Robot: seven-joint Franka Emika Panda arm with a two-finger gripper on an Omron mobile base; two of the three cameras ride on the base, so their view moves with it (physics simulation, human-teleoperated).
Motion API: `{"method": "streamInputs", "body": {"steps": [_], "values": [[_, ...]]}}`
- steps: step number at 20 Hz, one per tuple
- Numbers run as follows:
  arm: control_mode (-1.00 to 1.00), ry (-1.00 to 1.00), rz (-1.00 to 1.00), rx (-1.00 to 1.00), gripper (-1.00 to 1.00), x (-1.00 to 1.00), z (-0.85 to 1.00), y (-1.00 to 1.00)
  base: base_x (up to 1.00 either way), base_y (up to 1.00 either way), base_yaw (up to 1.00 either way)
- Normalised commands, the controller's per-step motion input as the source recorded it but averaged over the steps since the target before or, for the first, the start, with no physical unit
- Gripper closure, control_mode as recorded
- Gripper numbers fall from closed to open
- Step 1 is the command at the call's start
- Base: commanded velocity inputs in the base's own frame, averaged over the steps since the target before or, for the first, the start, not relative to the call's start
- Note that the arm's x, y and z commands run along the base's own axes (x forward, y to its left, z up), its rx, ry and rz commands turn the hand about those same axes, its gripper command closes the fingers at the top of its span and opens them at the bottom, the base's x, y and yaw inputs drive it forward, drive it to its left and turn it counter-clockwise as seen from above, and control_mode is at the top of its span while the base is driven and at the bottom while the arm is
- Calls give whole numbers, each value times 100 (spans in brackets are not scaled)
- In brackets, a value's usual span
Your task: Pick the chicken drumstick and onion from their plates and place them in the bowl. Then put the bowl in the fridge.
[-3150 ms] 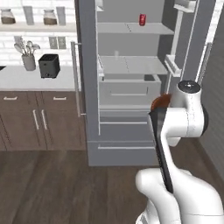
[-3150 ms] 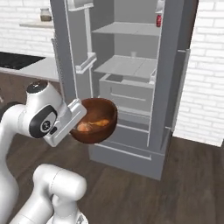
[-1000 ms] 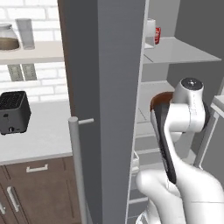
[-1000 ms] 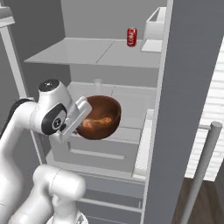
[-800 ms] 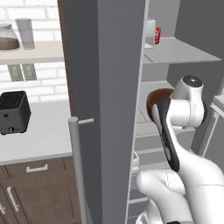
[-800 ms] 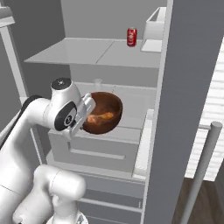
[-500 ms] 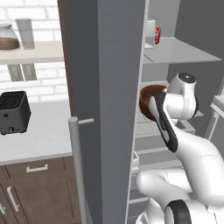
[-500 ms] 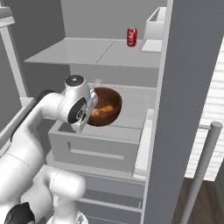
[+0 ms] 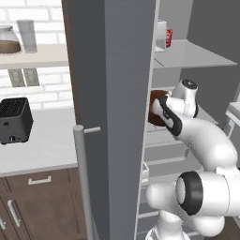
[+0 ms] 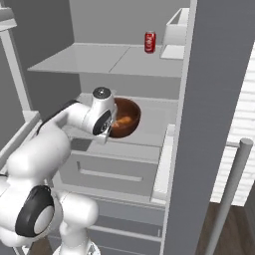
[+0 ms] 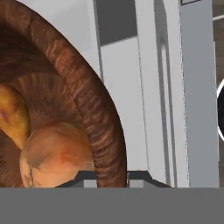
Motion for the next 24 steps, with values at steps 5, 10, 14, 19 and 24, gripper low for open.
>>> {"method": "streamInputs", "body": {"steps": [5,10,14,19,24], "values": [[-100,0,1,0,100,70,-35,0,0,0,0],[-100,0,0,0,100,52,-37,0,0,0,0],[-100,0,0,0,100,36,-30,0,0,0,0],[-100,-7,0,0,-100,19,-16,0,0,0,0],[-100,-7,0,0,-100,-5,14,0,0,0,0]]}}
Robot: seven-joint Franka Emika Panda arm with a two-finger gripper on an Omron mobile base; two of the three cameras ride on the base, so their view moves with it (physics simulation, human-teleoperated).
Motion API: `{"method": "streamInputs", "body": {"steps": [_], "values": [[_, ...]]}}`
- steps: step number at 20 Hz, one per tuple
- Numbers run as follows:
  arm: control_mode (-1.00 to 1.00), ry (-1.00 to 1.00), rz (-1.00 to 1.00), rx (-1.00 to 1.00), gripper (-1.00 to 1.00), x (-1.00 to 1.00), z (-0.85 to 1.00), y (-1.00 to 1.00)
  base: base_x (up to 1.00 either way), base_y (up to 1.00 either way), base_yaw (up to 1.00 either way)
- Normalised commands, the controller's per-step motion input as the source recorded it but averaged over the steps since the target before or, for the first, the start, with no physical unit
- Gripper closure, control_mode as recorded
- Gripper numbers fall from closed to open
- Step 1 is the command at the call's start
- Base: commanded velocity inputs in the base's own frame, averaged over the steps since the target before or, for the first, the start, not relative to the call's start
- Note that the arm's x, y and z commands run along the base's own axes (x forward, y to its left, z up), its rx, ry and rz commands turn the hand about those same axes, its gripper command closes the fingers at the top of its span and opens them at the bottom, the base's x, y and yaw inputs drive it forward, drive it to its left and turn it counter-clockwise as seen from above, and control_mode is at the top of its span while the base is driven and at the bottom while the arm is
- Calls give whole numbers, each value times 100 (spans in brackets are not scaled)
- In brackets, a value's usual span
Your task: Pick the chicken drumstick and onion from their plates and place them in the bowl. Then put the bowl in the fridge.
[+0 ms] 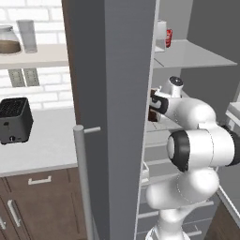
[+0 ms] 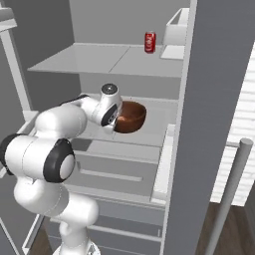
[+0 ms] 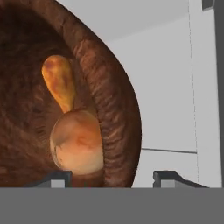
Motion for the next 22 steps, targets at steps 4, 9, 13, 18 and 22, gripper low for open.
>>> {"method": "streamInputs", "body": {"steps": [4,9,13,18,22], "values": [[-100,-19,0,0,-100,-56,55,0,0,0,0],[-100,-1,0,0,-100,-95,89,-12,0,0,0],[-100,0,1,0,-100,-100,71,-22,0,0,0],[-100,-5,10,-8,-100,-100,5,2,0,0,0],[-100,-24,14,-14,-100,-100,-7,29,0,0,0]]}}
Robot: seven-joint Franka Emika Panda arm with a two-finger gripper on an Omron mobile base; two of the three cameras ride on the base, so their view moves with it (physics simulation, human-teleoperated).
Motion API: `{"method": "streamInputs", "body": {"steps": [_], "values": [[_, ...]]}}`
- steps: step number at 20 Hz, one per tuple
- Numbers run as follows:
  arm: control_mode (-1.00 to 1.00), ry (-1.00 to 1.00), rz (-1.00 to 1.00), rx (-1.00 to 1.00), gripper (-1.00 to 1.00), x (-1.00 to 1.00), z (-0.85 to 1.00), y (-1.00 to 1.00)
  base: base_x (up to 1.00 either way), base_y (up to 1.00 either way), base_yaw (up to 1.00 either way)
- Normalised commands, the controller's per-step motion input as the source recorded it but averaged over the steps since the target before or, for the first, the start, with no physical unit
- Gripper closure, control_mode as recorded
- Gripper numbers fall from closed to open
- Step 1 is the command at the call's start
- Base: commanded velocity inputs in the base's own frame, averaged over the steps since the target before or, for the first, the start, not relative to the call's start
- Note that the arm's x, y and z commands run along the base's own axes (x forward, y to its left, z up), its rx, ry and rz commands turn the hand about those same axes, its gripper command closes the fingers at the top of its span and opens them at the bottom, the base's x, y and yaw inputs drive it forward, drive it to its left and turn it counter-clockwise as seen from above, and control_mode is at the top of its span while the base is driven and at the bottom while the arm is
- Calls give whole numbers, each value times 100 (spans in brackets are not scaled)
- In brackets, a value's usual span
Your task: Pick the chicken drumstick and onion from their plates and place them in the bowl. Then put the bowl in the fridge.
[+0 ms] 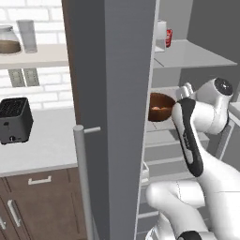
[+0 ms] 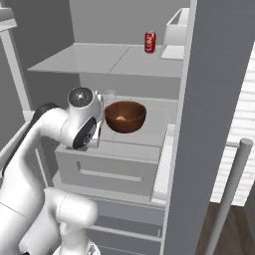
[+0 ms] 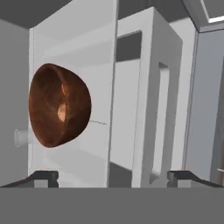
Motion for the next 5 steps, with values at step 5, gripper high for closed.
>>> {"method": "streamInputs", "body": {"steps": [5], "values": [[-100,-20,4,-5,-100,-100,-5,2,0,0,0]]}}
